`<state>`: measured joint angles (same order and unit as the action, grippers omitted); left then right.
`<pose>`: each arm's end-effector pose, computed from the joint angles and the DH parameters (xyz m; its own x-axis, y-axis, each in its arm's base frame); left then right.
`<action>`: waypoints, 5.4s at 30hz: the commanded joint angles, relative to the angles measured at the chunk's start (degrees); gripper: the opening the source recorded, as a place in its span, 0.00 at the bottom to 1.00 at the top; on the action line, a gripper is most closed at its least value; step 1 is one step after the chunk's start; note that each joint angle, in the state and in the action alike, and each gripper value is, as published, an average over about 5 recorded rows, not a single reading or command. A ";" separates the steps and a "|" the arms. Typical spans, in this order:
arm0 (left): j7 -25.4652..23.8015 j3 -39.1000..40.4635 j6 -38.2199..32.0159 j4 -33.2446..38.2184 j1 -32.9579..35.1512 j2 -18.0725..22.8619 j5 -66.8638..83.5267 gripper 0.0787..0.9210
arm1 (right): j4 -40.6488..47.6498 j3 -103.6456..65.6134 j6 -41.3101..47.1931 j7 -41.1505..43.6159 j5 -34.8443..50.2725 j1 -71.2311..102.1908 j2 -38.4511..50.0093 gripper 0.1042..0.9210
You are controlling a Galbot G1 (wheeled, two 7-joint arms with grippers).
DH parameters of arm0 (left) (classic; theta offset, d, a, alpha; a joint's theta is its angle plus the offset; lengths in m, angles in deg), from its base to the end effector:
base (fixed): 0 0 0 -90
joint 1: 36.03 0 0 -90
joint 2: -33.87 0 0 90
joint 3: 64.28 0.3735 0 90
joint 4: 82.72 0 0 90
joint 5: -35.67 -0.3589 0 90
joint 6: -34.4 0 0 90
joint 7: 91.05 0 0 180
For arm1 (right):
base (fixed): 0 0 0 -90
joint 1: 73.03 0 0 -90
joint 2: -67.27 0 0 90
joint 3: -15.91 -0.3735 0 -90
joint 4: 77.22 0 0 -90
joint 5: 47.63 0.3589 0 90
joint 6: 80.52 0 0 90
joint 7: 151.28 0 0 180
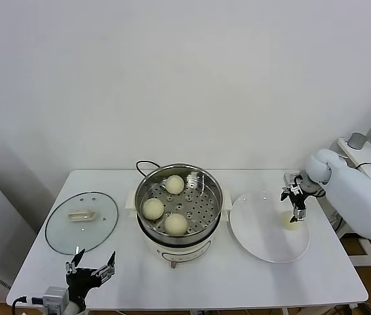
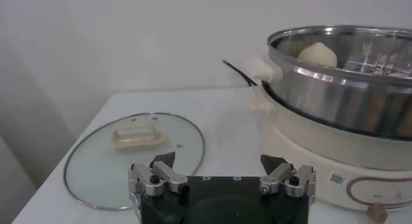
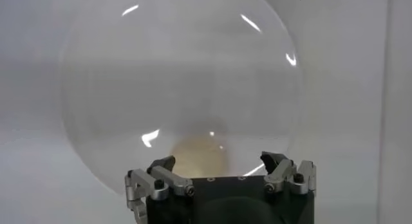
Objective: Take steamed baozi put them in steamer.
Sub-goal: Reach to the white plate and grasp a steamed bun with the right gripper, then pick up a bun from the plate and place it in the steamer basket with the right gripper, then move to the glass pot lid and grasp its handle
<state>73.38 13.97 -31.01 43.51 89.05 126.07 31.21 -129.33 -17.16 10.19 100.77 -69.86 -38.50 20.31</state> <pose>0.1380 0.0527 -0.2967 -0.9080 0.0301 0.4180 0.0576 0.9969 0.0532 0.5787 -0.2319 -0.2106 -0.1544 -0.0379 0.9873 -0.9869 -0.0422 -0.1559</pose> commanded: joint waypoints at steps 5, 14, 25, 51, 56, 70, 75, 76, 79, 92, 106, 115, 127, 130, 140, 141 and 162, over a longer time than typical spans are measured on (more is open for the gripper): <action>-0.05 -0.12 -0.07 -0.38 -0.05 1.28 0.11 0.88 | 1.27 -3.45 -0.13 -0.71 -4.00 3.36 -0.45 0.88; -0.10 0.00 -0.03 -0.71 -0.40 1.39 0.11 0.88 | 2.34 -4.24 0.17 -1.92 -4.74 4.10 -1.18 0.88; -0.07 0.02 -0.04 -0.92 -0.43 1.36 0.09 0.88 | 3.36 -5.59 -0.06 -2.90 -6.54 5.42 -2.36 0.88; 0.32 0.34 -0.58 -2.30 -2.42 1.10 -0.27 0.88 | -7.79 5.32 7.77 -1.37 9.26 -3.89 5.53 0.42; 0.82 0.43 -1.21 -2.40 -3.16 0.91 -1.48 0.88 | -17.21 19.48 15.09 -1.15 21.79 -16.62 10.32 0.37; 2.41 -0.23 -1.33 -1.58 -4.06 -0.19 -3.11 0.88 | -28.68 48.20 32.28 -5.36 50.20 -48.20 -3.93 0.38; 2.43 -0.66 -1.44 -1.10 -4.02 -0.31 -2.77 0.88 | -25.45 49.35 34.01 -6.36 53.11 -49.04 -11.18 0.37; 2.43 -0.65 -1.45 -1.04 -4.01 -0.31 -2.72 0.88 | -24.63 49.50 34.19 -6.54 53.29 -48.70 -12.65 0.37; 2.46 -0.43 -1.44 -0.99 -4.02 -0.24 -2.68 0.88 | -22.62 49.57 34.58 -7.25 53.25 -46.67 -16.16 0.37; 2.31 -0.23 -1.25 -1.86 -5.07 -0.09 -2.17 0.88 | -18.96 48.51 36.62 -10.04 49.84 -37.57 -23.07 0.37; 2.30 -0.27 -1.28 -1.69 -4.91 -0.13 -1.85 0.88 | -18.03 47.36 38.04 -12.85 44.10 -33.90 -22.66 0.38; 2.32 -0.32 -1.35 -1.48 -4.65 -0.03 -1.79 0.88 | -17.74 47.22 37.82 -12.74 41.66 -33.17 -22.37 0.41; 2.41 -0.24 -1.40 -0.84 -4.24 0.51 -1.79 0.88 | -18.97 45.57 37.59 -12.39 41.77 -33.73 -19.89 0.75; 2.44 -0.17 -1.38 -0.34 -3.88 0.81 -1.80 0.88 | -20.20 43.95 37.58 -12.27 41.93 -34.06 -18.05 0.84; 2.16 -0.84 -1.49 1.98 -3.08 1.32 1.97 0.88 | -31.05 22.93 34.62 -17.69 49.44 -31.79 -1.26 0.88; 2.12 -1.07 -1.48 2.42 -3.00 1.38 3.07 0.88 | -32.11 19.70 33.23 -19.91 50.87 -30.31 0.80 0.88; 3.08 -1.33 -4.35 1.59 -8.65 2.54 1.11 0.88 | -39.71 -64.57 6.14 -50.52 55.44 47.12 -15.70 0.88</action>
<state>76.22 13.01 -32.70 47.67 83.16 126.07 36.08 -164.71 -41.59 29.93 64.02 -16.14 -29.69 18.54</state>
